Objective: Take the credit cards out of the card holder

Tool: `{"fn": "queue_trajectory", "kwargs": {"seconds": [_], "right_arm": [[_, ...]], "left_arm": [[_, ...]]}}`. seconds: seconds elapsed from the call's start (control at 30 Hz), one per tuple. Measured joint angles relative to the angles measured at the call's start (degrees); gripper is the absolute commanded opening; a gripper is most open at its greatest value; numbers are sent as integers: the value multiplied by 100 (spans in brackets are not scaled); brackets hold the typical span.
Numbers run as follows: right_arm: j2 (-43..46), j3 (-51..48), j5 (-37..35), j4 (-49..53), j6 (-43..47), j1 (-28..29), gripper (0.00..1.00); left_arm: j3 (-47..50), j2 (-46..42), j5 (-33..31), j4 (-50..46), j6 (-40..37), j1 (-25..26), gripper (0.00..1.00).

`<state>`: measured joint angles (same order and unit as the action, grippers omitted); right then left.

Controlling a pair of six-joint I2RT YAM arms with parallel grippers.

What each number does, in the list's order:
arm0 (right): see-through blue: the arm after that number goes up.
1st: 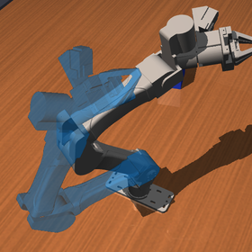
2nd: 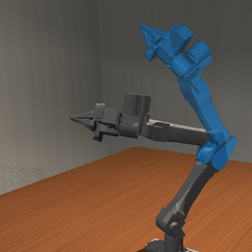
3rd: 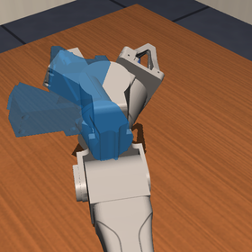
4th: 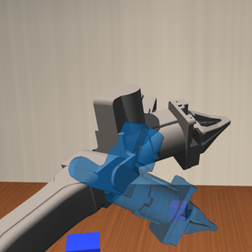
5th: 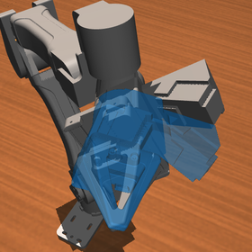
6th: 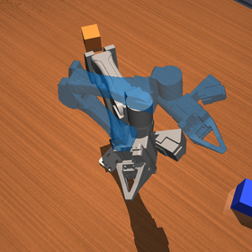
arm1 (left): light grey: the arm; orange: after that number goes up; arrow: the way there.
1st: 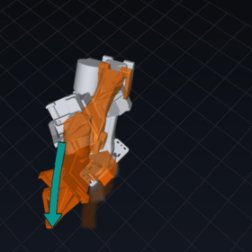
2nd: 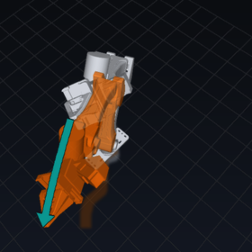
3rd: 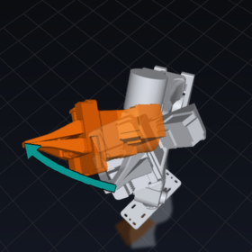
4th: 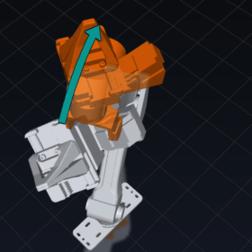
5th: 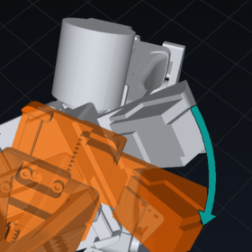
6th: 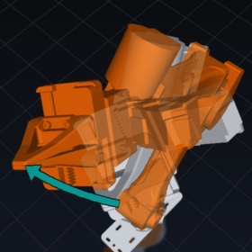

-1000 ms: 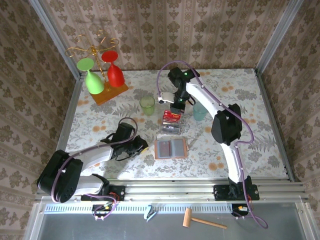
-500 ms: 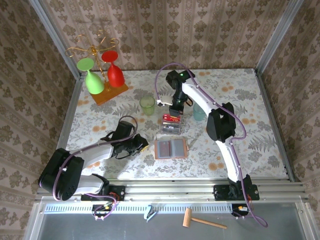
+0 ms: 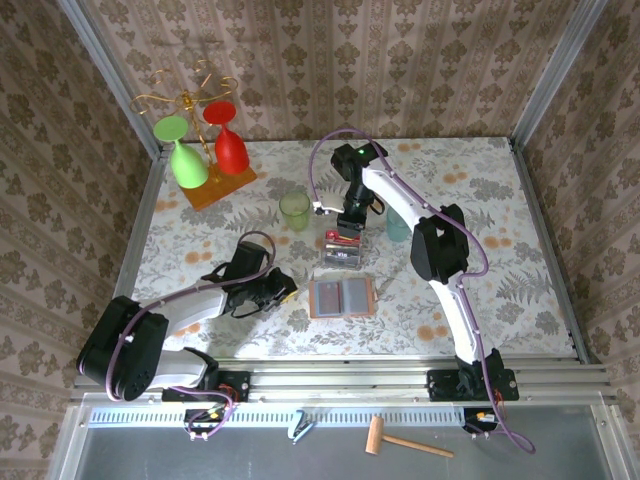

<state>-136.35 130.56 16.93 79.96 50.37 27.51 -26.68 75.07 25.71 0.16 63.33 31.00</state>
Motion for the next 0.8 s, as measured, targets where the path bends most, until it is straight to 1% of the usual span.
{"fn": "queue_trajectory", "kwargs": {"seconds": [0.17, 0.3, 0.4, 0.57, 0.73, 0.8], "right_arm": [[59, 0, -2, 0, -179, 0, 19], [339, -175, 0, -92, -417, 0, 20], [754, -667, 0, -367, -730, 13, 20], [1458, -1751, 11, -1134, -1451, 76, 21], [1943, -2780, 24, -2000, -2365, 177, 21], [2166, -3259, 22, -2437, -2859, 208, 21]], "left_arm": [[0, 0, 2, 4, 0, 2, 15], [-4, 0, 4, 11, 0, 9, 15], [-9, 0, 4, 48, -2, 26, 15], [-11, 0, 4, 138, 0, 120, 15], [-11, 7, 2, 232, 0, 212, 15], [-11, 35, 2, 299, 0, 258, 15]]}}
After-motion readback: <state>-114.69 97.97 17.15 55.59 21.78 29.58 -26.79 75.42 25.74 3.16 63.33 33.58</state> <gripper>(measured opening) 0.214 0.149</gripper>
